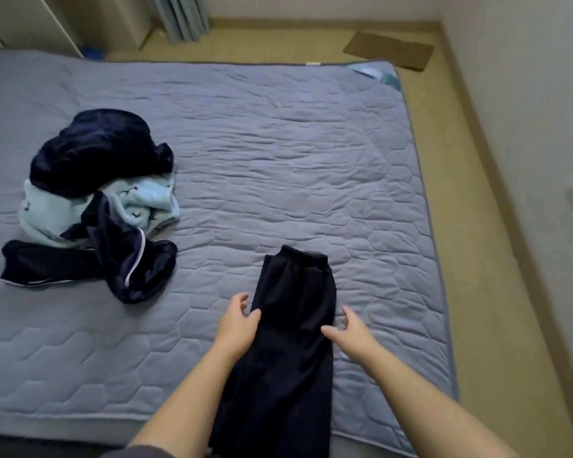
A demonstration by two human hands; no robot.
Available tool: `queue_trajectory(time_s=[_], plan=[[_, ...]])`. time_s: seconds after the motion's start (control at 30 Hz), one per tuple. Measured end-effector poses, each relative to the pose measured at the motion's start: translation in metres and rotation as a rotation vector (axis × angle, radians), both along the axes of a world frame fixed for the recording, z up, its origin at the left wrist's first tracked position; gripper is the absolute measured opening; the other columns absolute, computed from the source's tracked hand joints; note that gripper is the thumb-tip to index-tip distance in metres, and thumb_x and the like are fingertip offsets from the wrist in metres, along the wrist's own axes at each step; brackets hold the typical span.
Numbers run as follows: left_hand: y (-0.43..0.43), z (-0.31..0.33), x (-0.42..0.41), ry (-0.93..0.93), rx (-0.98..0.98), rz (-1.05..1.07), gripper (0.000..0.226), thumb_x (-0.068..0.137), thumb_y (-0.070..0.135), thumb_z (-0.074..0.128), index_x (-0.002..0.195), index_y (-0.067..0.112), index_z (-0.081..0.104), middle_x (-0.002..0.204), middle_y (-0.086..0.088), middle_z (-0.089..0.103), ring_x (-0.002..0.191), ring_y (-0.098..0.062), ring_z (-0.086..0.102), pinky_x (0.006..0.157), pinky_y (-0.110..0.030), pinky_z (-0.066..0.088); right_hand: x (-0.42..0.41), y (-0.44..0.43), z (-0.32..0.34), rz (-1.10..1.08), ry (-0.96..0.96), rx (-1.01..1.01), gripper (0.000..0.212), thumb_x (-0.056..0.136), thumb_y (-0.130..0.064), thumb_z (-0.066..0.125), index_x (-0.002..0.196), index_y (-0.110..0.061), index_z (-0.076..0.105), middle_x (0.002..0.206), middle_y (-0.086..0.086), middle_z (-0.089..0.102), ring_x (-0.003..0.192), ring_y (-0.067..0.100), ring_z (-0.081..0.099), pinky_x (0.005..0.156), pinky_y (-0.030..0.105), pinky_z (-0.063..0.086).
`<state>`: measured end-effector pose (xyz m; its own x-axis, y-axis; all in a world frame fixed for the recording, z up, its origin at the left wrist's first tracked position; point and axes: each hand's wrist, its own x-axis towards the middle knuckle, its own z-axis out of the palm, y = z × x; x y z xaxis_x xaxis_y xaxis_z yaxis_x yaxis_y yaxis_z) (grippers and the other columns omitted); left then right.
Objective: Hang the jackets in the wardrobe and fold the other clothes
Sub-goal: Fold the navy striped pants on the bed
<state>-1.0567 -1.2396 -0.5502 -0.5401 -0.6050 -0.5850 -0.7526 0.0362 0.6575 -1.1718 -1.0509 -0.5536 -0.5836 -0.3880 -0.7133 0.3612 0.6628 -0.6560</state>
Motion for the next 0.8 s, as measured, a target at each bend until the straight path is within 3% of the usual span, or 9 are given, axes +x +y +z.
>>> queue_trajectory(time_s=[0.1,0.27,0.4,0.47,0.57,0.67,0.73,0.8], plan=[[0.020,-0.055,0.049,-0.148,0.061,-0.012,0.042,0.091,0.013,0.057,0.131,0.010,0.046,0.132,-0.012,0.054,0.116,-0.024,0.053,0.099,-0.033,0.041,0.042,0.024,-0.061,0.019,-0.037,0.092,0.055,0.086,-0.003,0.064,0.136,0.002,0.040,0.135,0.017,0.051,0.115,0.019,0.051,0.074,0.005,0.031],[0.031,-0.107,0.098,-0.297,0.067,-0.063,0.048,0.090,0.013,0.060,0.135,0.008,0.044,0.135,-0.013,0.051,0.122,-0.026,0.050,0.103,-0.035,0.039,0.077,0.043,-0.121,-0.033,-0.135,0.147,0.046,0.086,0.004,0.060,0.129,0.001,0.045,0.131,0.016,0.056,0.107,0.018,0.055,0.094,0.023,0.043],[0.031,-0.132,0.122,-0.401,-0.072,-0.038,0.067,0.080,0.016,0.071,0.138,0.006,0.039,0.139,-0.017,0.045,0.127,-0.031,0.043,0.106,-0.039,0.036,0.103,0.055,-0.147,-0.037,-0.178,0.260,0.060,0.087,-0.011,0.063,0.140,-0.003,0.036,0.137,0.012,0.052,0.122,0.024,0.052,0.098,0.027,0.041],[0.033,-0.145,0.134,-0.427,0.009,0.072,0.076,0.075,0.020,0.078,0.136,0.003,0.037,0.136,-0.018,0.048,0.124,-0.033,0.047,0.102,-0.040,0.039,0.119,0.061,-0.160,-0.038,-0.224,0.323,0.061,0.087,-0.019,0.065,0.139,-0.002,0.038,0.135,0.013,0.052,0.122,0.027,0.052,0.101,0.033,0.042],[0.035,-0.166,0.148,-0.468,0.121,-0.004,0.060,0.079,0.029,0.074,0.126,0.005,0.046,0.126,-0.014,0.057,0.115,-0.032,0.054,0.088,-0.034,0.044,0.142,0.064,-0.175,-0.056,-0.279,0.304,0.049,0.087,-0.022,0.066,0.130,-0.004,0.050,0.127,0.012,0.059,0.115,0.026,0.057,0.099,0.036,0.045],[0.029,-0.179,0.156,-0.497,-0.012,-0.187,0.024,0.090,0.021,0.054,0.104,0.003,0.057,0.115,-0.021,0.062,0.105,-0.035,0.056,0.077,-0.033,0.040,0.157,0.065,-0.186,-0.034,-0.205,0.289,0.038,0.091,-0.020,0.062,0.123,-0.002,0.058,0.122,0.014,0.063,0.112,0.029,0.058,0.094,0.033,0.046],[0.025,-0.184,0.160,-0.533,-0.079,-0.284,0.016,0.092,0.018,0.046,0.087,0.003,0.052,0.111,-0.028,0.060,0.103,-0.038,0.055,0.075,-0.036,0.036,0.162,0.068,-0.190,-0.024,-0.109,0.333,0.033,0.094,-0.020,0.058,0.119,0.000,0.062,0.119,0.017,0.065,0.110,0.031,0.059,0.090,0.033,0.044],[0.025,-0.185,0.159,-0.557,-0.038,-0.318,0.015,0.093,0.016,0.042,0.085,0.005,0.046,0.112,-0.029,0.058,0.104,-0.039,0.053,0.074,-0.035,0.033,0.168,0.071,-0.190,-0.011,-0.039,0.369,0.033,0.097,-0.023,0.052,0.120,-0.002,0.061,0.119,0.017,0.064,0.112,0.033,0.057,0.090,0.033,0.043]])
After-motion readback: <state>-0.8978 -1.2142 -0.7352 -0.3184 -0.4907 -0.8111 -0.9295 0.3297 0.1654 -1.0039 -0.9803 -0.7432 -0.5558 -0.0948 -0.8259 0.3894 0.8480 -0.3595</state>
